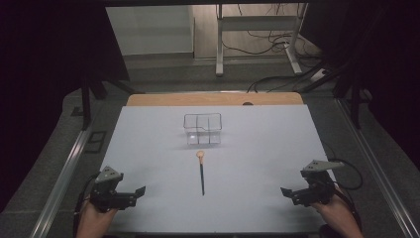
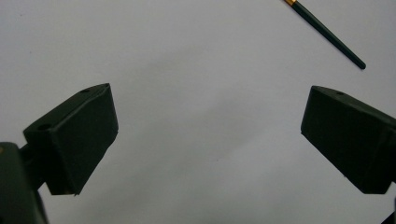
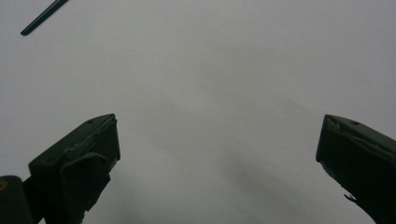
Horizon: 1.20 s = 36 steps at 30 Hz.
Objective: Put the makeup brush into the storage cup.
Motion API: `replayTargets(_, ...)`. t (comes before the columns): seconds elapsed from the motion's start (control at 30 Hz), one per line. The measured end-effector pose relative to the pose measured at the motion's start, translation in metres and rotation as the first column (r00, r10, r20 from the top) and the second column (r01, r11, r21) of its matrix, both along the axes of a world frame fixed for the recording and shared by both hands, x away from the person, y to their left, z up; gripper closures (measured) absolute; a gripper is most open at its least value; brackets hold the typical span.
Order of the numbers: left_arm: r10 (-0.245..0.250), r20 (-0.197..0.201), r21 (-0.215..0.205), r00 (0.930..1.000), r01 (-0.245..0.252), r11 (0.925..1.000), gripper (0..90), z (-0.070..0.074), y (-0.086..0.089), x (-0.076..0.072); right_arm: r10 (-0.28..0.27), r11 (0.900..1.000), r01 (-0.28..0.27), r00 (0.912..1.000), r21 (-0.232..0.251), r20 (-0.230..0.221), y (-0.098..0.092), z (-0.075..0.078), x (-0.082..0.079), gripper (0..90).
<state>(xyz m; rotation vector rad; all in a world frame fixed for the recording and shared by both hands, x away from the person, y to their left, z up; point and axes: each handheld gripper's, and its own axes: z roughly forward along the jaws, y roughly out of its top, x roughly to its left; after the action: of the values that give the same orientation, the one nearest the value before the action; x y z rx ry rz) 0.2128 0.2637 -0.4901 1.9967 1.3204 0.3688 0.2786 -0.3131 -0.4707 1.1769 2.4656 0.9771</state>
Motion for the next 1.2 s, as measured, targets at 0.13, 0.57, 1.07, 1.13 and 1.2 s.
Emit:
replayTargets(0.13, 0.000, -0.004, 0.010, 1.0000, 0.000, 0.9999, 5.4, 0.001, -0.002, 0.000, 0.000, 1.000, 0.000, 1.0000, 0.002, 0.007, 0.001, 0.000, 0.000, 0.0)
replayTargets(0.57, -0.031, -0.011, 0.031, 0.9995, 0.032, 0.9990, 5.6, 0.005, -0.014, 0.004, -0.010, 1.000, 0.009, 0.9995, 0.002, 0.029, 0.002, 0.001, 0.000, 0.0)
replayTargets(1.07, -0.056, -0.011, 0.056, 0.9984, 0.056, 0.9969, 6.0, 0.007, -0.025, 0.007, 0.015, 1.000, -0.015, 0.9977, -0.005, 0.066, 0.007, 0.004, -0.002, 0.0)
replayTargets(1.13, -0.057, -0.007, 0.058, 0.9983, 0.057, 0.9967, 6.0, 0.007, -0.027, 0.007, 0.017, 1.000, -0.017, 0.9977, -0.005, 0.066, 0.007, 0.004, -0.002, 0.0)
replayTargets(1.2, -0.061, -0.002, 0.056, 0.9982, 0.061, 0.9966, 6.0, 0.008, -0.029, 0.009, 0.016, 1.000, -0.016, 0.9976, -0.010, 0.067, 0.007, 0.003, -0.002, 0.0)
